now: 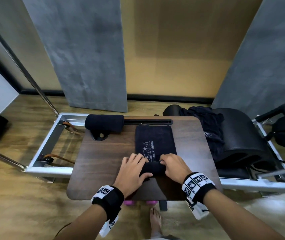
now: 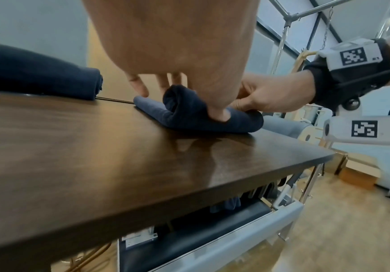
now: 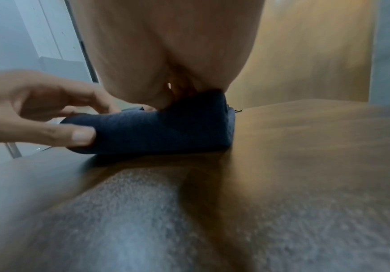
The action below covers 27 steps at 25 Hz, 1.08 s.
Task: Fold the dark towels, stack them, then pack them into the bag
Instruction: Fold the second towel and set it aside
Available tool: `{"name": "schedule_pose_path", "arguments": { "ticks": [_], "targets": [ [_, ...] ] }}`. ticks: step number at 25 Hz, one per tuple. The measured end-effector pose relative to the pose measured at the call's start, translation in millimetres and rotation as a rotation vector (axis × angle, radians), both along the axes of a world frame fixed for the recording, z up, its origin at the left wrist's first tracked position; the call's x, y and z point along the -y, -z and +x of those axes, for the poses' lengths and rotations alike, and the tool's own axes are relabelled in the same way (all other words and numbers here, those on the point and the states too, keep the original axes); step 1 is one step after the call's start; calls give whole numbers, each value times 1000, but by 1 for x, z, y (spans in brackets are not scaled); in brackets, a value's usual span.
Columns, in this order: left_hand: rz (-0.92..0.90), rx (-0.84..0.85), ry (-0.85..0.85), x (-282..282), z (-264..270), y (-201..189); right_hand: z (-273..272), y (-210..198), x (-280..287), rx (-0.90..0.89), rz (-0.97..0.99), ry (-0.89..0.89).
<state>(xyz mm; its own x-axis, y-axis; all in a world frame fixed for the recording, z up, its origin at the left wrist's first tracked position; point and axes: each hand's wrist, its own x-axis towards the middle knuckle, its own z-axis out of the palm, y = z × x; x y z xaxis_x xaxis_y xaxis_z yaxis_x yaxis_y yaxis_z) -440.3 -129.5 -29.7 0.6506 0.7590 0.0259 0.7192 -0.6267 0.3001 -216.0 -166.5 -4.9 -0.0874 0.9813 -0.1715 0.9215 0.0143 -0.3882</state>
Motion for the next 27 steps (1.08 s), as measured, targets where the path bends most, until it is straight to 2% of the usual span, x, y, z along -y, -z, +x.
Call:
{"name": "schedule_pose_path", "arguments": {
  "ticks": [2, 4, 7, 11, 15, 18, 21, 24, 27],
  "targets": [
    [-34, -12, 5, -9, 5, 0, 3, -5, -3, -122, -28, 52],
    [-65, 0, -37, -19, 11, 0, 8, -8, -5, -199, 25, 67],
    [-140, 15, -93, -32, 18, 1, 16, -11, -5, -91, 170, -37],
    [-171, 3, -97, -42, 21, 2, 21, -7, -18, 7, 76, -162],
    [-120, 116, -87, -42, 15, -3, 20, -7, -41, -33, -9, -113],
    [-70, 64, -68, -46, 13, -8, 21, -11, -52, -157, -78, -43],
    [-92, 58, -83, -55, 19, -12, 24, -8, -58, -193, -45, -58],
    [-98, 54, -113, -67, 28, -14, 29, -4, -56, -163, 52, -93],
    [-118, 12, -160, -80, 40, -13, 37, 3, -56, -4, 81, -156]
  ]
}}
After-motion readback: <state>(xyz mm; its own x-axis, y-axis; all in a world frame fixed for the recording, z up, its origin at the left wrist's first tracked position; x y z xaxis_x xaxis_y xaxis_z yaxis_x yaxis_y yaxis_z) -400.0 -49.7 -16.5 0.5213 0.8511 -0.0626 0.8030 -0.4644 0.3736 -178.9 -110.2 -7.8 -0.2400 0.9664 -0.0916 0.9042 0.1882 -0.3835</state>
